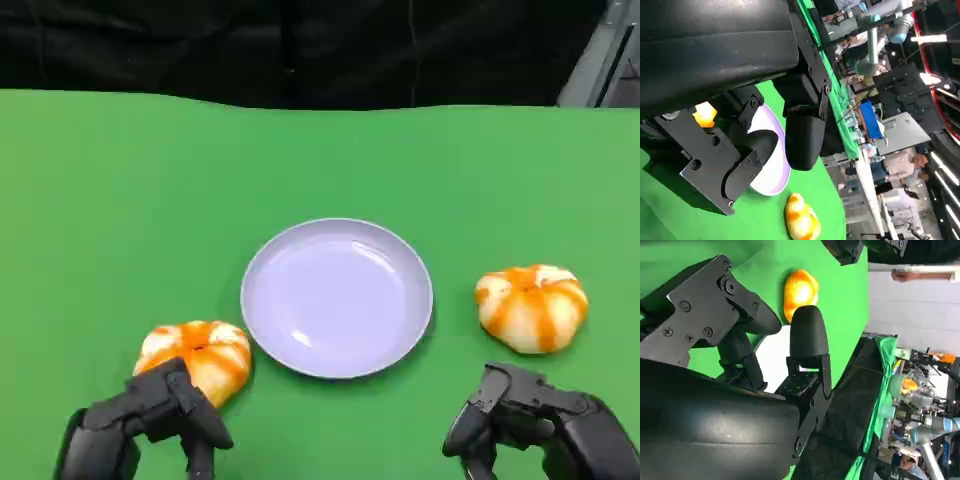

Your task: Grasp the bread from the table and place it into the plate.

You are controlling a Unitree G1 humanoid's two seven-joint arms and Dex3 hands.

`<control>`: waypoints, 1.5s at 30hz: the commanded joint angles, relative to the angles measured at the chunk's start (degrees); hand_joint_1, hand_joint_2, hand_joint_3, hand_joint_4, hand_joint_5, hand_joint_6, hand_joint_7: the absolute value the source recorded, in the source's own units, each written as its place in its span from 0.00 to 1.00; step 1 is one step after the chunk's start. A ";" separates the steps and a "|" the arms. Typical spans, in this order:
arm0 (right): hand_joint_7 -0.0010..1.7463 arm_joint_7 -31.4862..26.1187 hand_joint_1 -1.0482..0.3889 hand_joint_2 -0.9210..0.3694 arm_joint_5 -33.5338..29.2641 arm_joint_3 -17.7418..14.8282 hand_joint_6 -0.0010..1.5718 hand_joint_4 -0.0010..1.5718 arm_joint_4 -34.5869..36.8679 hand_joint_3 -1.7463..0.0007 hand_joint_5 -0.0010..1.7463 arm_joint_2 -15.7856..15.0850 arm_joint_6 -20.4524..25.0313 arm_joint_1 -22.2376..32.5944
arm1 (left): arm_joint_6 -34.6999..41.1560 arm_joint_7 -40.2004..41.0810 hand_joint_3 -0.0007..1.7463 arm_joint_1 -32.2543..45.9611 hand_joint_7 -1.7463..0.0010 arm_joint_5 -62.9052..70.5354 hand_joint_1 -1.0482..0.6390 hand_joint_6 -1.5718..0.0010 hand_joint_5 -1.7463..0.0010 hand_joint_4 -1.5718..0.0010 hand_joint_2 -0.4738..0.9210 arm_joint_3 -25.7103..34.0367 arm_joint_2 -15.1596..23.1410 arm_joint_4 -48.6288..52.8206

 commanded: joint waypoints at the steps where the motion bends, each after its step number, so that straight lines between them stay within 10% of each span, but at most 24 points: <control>1: 0.79 0.06 0.70 0.40 -0.05 -0.20 0.47 0.47 -0.63 0.29 0.95 -0.68 0.31 0.19 | 0.33 -0.01 0.85 0.14 0.14 0.06 0.62 0.45 0.02 0.39 0.56 0.32 0.52 -0.68; 22: 0.79 0.04 0.70 0.40 -0.02 0.02 0.47 0.47 -0.72 0.29 0.95 -0.72 0.26 0.32 | -0.26 -0.04 0.85 -0.06 0.15 -0.55 0.63 0.45 0.04 0.41 0.56 0.47 0.41 -0.35; 25: 0.80 -0.14 0.70 0.40 -0.22 0.16 0.47 0.47 -0.68 0.28 0.96 -0.66 -0.07 0.36 | -0.86 0.36 0.81 -0.38 0.29 -0.31 0.62 0.46 0.15 0.46 0.58 0.84 0.27 -0.09; 29: 0.80 -0.33 0.70 0.41 -0.44 0.34 0.48 0.47 -1.04 0.28 0.96 -0.64 0.29 0.54 | -0.20 1.01 0.67 -0.52 0.46 1.43 0.59 0.47 0.27 0.49 0.66 1.38 0.34 -0.64; 36: 0.80 -0.31 0.70 0.41 -0.68 0.88 0.47 0.47 -1.48 0.27 0.96 -0.52 0.63 0.55 | 3.50 2.42 0.10 -1.49 0.79 8.74 0.40 0.61 0.54 0.66 0.98 3.23 2.12 -1.61; 45: 0.81 -0.95 0.71 0.41 -1.23 2.04 0.47 0.47 -1.63 0.27 0.97 0.21 0.86 0.49 | 4.71 6.99 0.01 -3.34 0.97 22.06 0.38 0.77 0.66 0.92 0.97 4.68 5.63 -0.73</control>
